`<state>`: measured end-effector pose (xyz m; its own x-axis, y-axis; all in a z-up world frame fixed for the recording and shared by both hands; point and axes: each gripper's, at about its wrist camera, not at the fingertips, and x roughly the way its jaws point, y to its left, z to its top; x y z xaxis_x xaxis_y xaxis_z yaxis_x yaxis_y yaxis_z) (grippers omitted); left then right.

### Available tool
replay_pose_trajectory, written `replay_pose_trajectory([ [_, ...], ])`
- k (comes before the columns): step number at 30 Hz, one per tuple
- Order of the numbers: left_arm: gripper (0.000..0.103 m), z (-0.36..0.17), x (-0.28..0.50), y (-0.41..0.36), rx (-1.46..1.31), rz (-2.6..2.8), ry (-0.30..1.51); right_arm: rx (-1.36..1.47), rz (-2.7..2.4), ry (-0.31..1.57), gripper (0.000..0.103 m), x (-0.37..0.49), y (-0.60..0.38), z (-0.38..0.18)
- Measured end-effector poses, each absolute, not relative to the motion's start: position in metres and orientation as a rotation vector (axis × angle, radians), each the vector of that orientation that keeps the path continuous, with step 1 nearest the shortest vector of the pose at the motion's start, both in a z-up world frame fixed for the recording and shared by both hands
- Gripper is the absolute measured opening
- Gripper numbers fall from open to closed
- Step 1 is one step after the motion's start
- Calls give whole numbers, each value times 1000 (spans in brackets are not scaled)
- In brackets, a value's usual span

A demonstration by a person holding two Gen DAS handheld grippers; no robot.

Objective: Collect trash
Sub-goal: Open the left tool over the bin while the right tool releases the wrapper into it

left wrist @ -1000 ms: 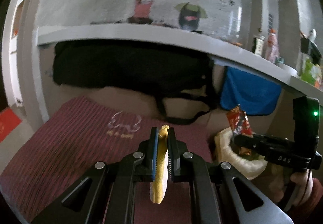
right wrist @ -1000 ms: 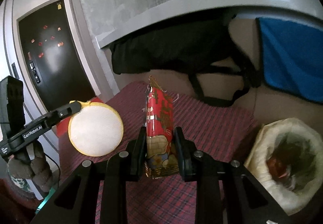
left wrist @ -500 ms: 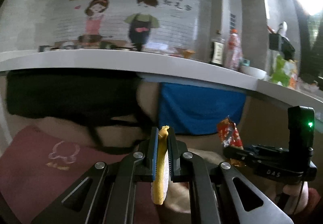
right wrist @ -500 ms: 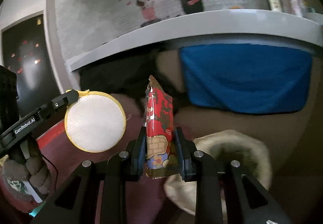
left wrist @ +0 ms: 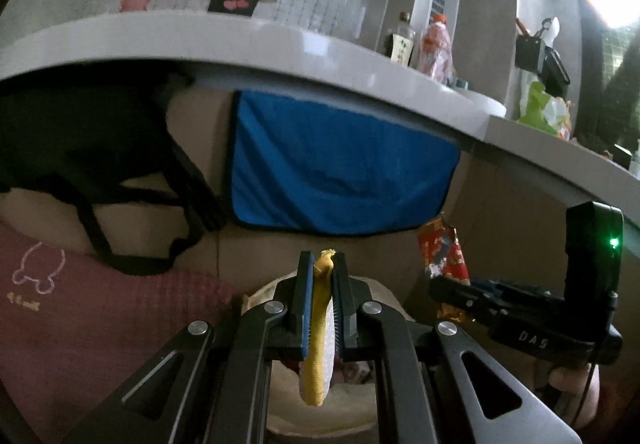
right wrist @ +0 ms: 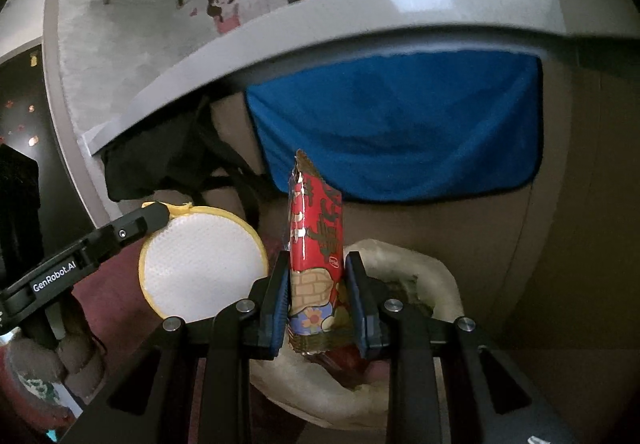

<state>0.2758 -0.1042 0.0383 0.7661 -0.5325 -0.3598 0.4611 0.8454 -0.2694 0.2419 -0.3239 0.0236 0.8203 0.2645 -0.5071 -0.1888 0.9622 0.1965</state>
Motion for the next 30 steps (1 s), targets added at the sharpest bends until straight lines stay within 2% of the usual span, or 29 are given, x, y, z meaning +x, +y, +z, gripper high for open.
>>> replay_pose_trajectory([
  [12, 9, -8, 307, -123, -187, -559, 566, 231, 233, 619, 25, 273, -341, -7],
  [20, 9, -20, 323, -133, -173, -566, 588, 266, 214, 652, 27, 291, -350, -22],
  [23, 9, -21, 327, -135, -172, -577, 584, 297, 218, 660, 33, 296, -354, -27],
  [24, 10, -22, 330, -133, -195, -609, 596, 305, 215, 661, 45, 296, -355, -29],
  [25, 12, -23, 333, -132, -215, -634, 609, 311, 212, 659, 59, 295, -356, -30],
  [27, 28, -25, 338, -130, -225, -645, 644, 312, 198, 658, 61, 293, -358, -31],
  [28, 49, -24, 337, -129, -217, -637, 649, 315, 190, 663, 61, 292, -358, -32],
  [29, 63, -23, 335, -128, -206, -625, 647, 327, 181, 668, 61, 289, -359, -33],
  [30, 63, -22, 331, -126, -195, -610, 640, 337, 184, 669, 61, 287, -359, -33],
])
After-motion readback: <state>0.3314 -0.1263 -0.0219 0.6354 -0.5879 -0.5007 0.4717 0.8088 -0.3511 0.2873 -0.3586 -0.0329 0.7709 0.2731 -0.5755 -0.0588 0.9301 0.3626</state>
